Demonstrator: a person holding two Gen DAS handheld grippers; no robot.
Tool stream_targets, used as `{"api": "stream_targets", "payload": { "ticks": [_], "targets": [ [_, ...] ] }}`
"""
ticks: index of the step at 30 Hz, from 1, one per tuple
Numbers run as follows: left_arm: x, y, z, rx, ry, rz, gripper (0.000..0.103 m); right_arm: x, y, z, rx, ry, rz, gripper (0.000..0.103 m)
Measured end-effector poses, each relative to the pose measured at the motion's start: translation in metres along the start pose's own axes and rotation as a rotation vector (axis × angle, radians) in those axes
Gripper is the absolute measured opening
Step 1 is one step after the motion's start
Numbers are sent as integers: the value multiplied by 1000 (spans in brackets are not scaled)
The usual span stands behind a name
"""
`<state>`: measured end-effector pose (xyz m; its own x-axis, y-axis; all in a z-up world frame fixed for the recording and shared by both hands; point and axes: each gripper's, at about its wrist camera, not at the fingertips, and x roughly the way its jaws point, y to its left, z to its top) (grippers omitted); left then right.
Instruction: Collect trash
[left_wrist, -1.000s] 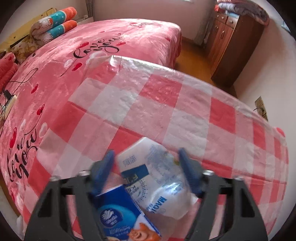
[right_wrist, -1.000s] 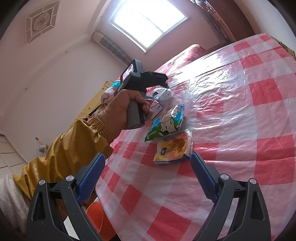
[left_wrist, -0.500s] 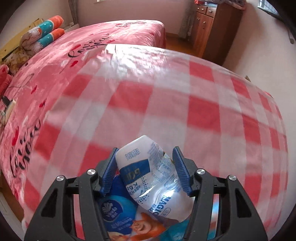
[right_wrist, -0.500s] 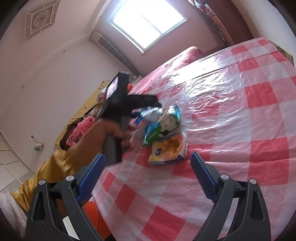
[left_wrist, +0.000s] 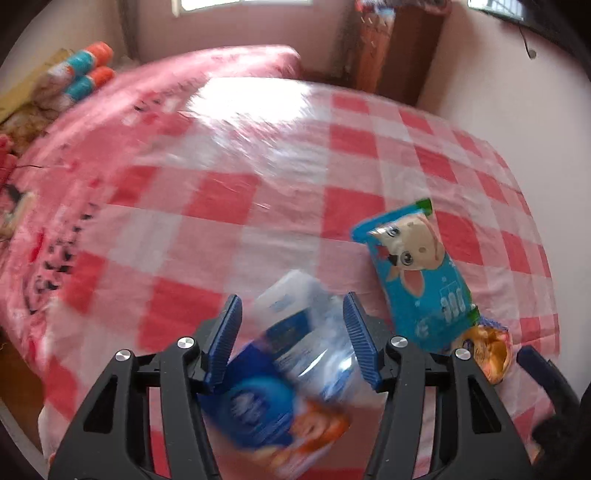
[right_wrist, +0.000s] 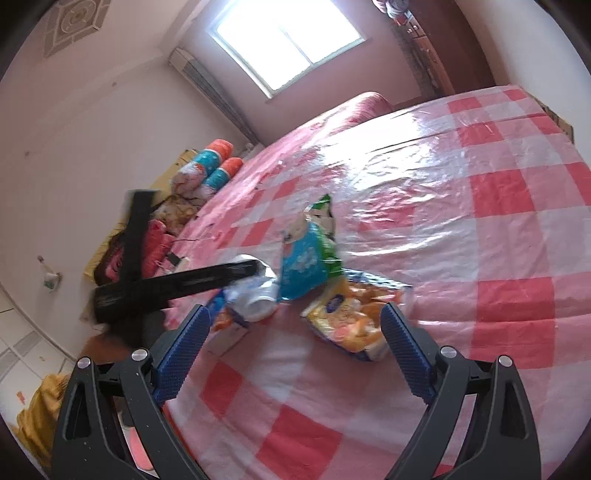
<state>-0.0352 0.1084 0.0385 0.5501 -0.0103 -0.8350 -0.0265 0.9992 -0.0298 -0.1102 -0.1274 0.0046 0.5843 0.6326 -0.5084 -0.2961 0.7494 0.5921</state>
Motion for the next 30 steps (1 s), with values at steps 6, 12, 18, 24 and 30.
{"api": "stream_targets", "payload": {
  "ticks": [6, 12, 18, 24, 30],
  "targets": [
    [-38, 31, -30, -133, -60, 49, 68, 11, -8, 8, -1, 67, -21, 92],
    [-32, 27, -48, -191, -5, -22, 69, 23, -6, 7, -70, 113, -69, 93],
    [-18, 3, -49, -126, -3, 37, 69, 29, 5, -1, -76, 201, 71, 94],
    [-13, 6, -52, -114, -6, 58, 79, 22, 5, -9, -9, 254, 273, 94],
    [-16, 13, -55, -76, -2, 75, 83, 10, 11, -2, -91, 176, 101, 94]
  ]
}}
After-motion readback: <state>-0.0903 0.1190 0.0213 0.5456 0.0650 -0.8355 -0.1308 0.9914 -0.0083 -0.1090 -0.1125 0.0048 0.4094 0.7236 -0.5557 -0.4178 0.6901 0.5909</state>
